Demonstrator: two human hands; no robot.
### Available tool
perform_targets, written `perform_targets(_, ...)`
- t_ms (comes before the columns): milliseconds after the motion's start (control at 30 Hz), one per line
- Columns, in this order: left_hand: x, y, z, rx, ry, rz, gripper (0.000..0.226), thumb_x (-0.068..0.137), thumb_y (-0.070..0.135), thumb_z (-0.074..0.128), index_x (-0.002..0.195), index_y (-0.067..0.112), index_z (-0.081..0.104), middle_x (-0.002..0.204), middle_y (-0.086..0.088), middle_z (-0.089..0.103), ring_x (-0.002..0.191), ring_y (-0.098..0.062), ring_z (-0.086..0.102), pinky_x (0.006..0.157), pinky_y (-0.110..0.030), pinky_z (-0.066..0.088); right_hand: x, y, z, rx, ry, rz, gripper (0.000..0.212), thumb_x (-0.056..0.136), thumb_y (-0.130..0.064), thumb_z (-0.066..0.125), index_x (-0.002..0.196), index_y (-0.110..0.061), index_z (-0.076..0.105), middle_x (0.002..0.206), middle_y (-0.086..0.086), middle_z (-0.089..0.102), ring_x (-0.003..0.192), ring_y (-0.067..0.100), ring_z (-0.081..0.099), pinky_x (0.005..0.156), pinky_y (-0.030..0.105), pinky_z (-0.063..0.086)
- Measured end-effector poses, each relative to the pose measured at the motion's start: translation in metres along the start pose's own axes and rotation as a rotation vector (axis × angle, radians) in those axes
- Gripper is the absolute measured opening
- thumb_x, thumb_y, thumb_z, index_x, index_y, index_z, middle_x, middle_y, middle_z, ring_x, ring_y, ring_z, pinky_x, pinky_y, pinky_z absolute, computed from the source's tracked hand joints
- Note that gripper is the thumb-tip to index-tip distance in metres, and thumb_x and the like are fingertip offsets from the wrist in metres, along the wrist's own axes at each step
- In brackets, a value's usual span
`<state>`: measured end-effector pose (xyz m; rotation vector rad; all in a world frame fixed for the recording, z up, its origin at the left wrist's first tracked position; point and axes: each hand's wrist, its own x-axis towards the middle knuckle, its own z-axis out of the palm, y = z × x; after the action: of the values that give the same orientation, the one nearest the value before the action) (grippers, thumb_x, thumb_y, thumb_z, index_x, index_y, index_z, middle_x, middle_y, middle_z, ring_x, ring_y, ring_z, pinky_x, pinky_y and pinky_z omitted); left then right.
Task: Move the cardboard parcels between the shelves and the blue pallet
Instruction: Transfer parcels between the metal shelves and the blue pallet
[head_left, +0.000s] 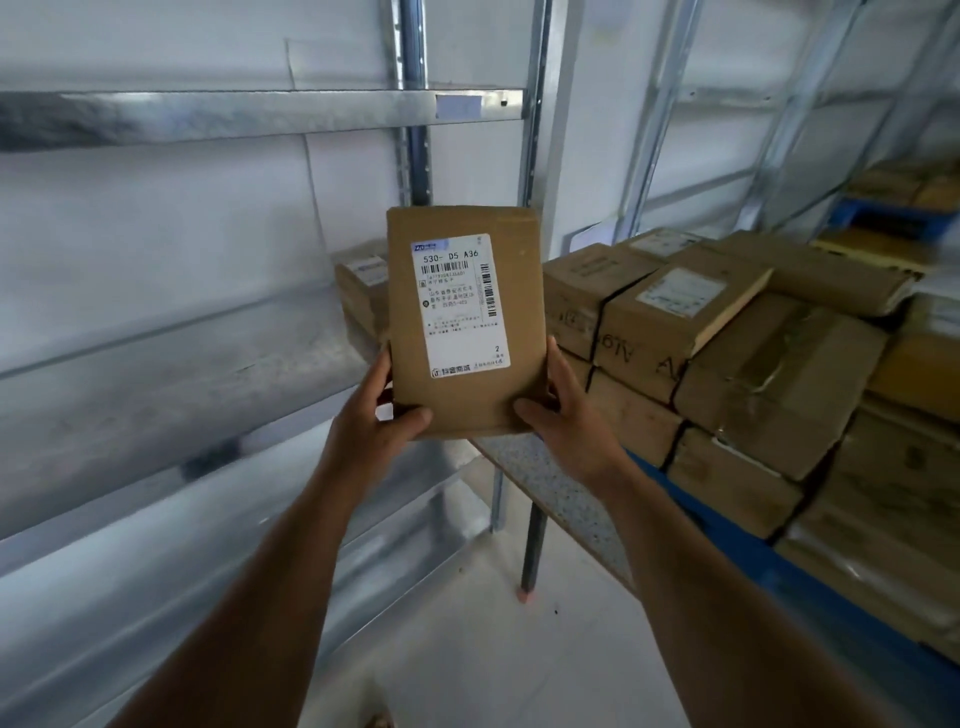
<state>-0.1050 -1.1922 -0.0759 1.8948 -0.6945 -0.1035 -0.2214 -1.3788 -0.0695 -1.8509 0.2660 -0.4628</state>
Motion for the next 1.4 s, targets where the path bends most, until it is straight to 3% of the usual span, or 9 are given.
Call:
perform_targets(133,-0.001,0.025,0.016,-0.030,-0.047,0.074,0.078,0.072,0.045,0.061,0.140,0.050,0.024,0.120,0.025,0.054,0.105,0.003,0.053,0.085,-0.024,0.042,-0.019,-0.006,-0.028,-0.044,0.090,-0.016,0.079,0.093,-0.011,0.055,0.151,-0.038,0.008,0.144,-0.018,0.037,0.120,0.004,0.045,0.095,0.021,0.045)
perform_targets(233,0.007,0.046,0.029,-0.067,-0.116,0.142,0.074,0.081,0.034,0.066,0.138,0.055,0.023,0.114,0.031,0.052,0.103,0.009,0.050,0.082,-0.021,0.041,-0.026,-0.012,-0.049,-0.044,0.208,-0.017,0.080,0.092,-0.011,0.057,0.151,-0.038,0.010,0.147,-0.016,0.035,0.130,0.014,0.042,0.104,0.038,0.043)
perform_targets(367,0.025,0.070,0.050,-0.124,-0.223,0.202,0.075,0.085,0.025,0.066,0.143,0.045,0.024,0.126,0.018,0.053,0.115,-0.001,0.048,0.095,-0.032,0.040,-0.041,-0.019,-0.073,-0.079,0.357,-0.002,0.080,0.091,-0.013,0.058,0.150,-0.039,0.011,0.148,-0.007,0.037,0.132,0.016,0.041,0.107,0.040,0.039)
perform_targets(533,0.042,0.093,0.078,-0.142,-0.340,0.296,0.078,0.085,0.025,0.065,0.145,0.044,0.020,0.119,0.024,0.052,0.094,0.022,0.049,0.078,-0.010,0.042,-0.061,-0.030,-0.096,-0.132,0.498,0.046,0.080,0.092,-0.014,0.058,0.150,-0.038,0.009,0.148,-0.005,0.040,0.132,0.017,0.042,0.107,0.045,0.039)
perform_targets(767,0.050,0.117,0.114,-0.267,-0.520,0.337,0.078,0.086,0.020,0.065,0.147,0.038,0.020,0.127,0.016,0.050,0.107,0.003,0.053,0.083,-0.016,0.042,-0.091,-0.042,-0.117,-0.266,0.681,0.086,0.078,0.093,-0.019,0.057,0.152,-0.033,0.009,0.148,-0.008,0.039,0.131,0.012,0.042,0.105,0.038,0.043)
perform_targets(933,0.050,0.134,0.136,-0.334,-0.630,0.385,0.078,0.086,0.021,0.065,0.148,0.034,0.020,0.138,0.007,0.048,0.117,-0.005,0.050,0.101,-0.033,0.042,-0.112,-0.042,-0.126,-0.323,0.826,0.100,0.077,0.092,-0.021,0.057,0.151,-0.034,0.011,0.147,-0.005,0.042,0.130,0.016,0.045,0.105,0.046,0.042)
perform_targets(1100,0.044,0.145,0.165,-0.295,-0.694,0.455,0.079,0.084,0.029,0.066,0.146,0.040,0.019,0.140,0.017,0.041,0.119,-0.001,0.043,0.090,-0.016,0.034,-0.136,-0.040,-0.136,-0.311,0.926,0.144,0.076,0.093,-0.021,0.056,0.151,-0.034,0.010,0.148,-0.003,0.041,0.130,0.015,0.044,0.106,0.046,0.040)
perform_targets(1233,0.037,0.163,0.193,-0.262,-0.780,0.483,0.085,0.084,0.035,0.066,0.148,0.039,0.011,0.150,0.008,0.032,0.129,-0.008,0.038,0.106,-0.035,0.033,-0.157,-0.037,-0.154,-0.366,1.044,0.167,0.072,0.094,-0.024,0.055,0.152,-0.028,0.012,0.148,-0.002,0.041,0.131,0.013,0.043,0.107,0.045,0.039)
perform_targets(1400,0.028,0.188,0.237,-0.150,-0.857,0.532,0.083,0.087,0.043,0.060,0.149,0.033,0.006,0.154,0.006,0.024,0.127,-0.006,0.034,0.101,-0.029,0.026,-0.179,-0.026,-0.194,-0.417,1.113,0.251,0.061,0.095,-0.031,0.050,0.149,-0.026,0.024,0.137,0.001,0.053,0.122,0.019,0.052,0.100,0.048,0.044)
